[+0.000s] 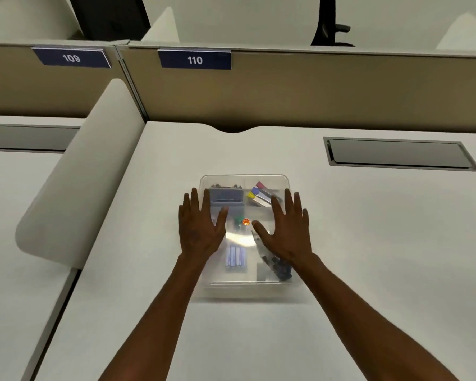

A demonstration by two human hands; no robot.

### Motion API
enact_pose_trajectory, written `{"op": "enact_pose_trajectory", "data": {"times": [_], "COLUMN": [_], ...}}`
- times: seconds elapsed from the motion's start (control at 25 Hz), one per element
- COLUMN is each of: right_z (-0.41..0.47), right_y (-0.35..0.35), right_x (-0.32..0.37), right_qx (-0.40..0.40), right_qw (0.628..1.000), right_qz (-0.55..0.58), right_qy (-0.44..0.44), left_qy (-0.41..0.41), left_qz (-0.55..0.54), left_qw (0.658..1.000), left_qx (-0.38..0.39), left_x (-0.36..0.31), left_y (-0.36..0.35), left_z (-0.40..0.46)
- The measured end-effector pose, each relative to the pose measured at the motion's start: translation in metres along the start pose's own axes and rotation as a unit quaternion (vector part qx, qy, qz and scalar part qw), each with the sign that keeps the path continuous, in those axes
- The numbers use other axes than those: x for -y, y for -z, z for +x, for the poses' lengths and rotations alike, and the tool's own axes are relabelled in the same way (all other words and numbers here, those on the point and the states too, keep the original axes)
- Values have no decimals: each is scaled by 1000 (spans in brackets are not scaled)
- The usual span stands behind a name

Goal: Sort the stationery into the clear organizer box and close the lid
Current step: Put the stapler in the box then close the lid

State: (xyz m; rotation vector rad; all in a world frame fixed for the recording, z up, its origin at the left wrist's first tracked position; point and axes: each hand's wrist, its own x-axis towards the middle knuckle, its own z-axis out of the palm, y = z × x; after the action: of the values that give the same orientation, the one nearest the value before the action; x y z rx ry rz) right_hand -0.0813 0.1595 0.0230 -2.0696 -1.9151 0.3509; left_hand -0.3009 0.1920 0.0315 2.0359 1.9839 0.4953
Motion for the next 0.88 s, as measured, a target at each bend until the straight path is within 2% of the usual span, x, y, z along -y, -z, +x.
{"op": "enact_pose_trajectory", "data": {"times": [0.08, 0.16, 0.36, 0.76, 0.88], "right_z": [-54, -86, -90, -92, -94], "right_y": [-13, -21, -20, -22, -16], "right_x": [-4, -6, -4, -3, -1], "right_qx": [-18, -34, -61, -65, -37], "right_qw": [999, 999, 997, 996, 998], "right_qz": [-2, -3, 27, 3, 12], "right_qy": [-29, -33, -36, -57, -55], "left_qy": [29, 25, 19, -3, 6], "left_qz": [-20, -62, -150, -100, -61], "left_qw": [999, 997, 988, 994, 997], "left_qx": [22, 42, 29, 36, 55], "left_x": [11, 18, 14, 20, 15], "left_y": [-5, -8, -3, -8, -3], "left_z": [-49, -80, -86, -86, -87]}}
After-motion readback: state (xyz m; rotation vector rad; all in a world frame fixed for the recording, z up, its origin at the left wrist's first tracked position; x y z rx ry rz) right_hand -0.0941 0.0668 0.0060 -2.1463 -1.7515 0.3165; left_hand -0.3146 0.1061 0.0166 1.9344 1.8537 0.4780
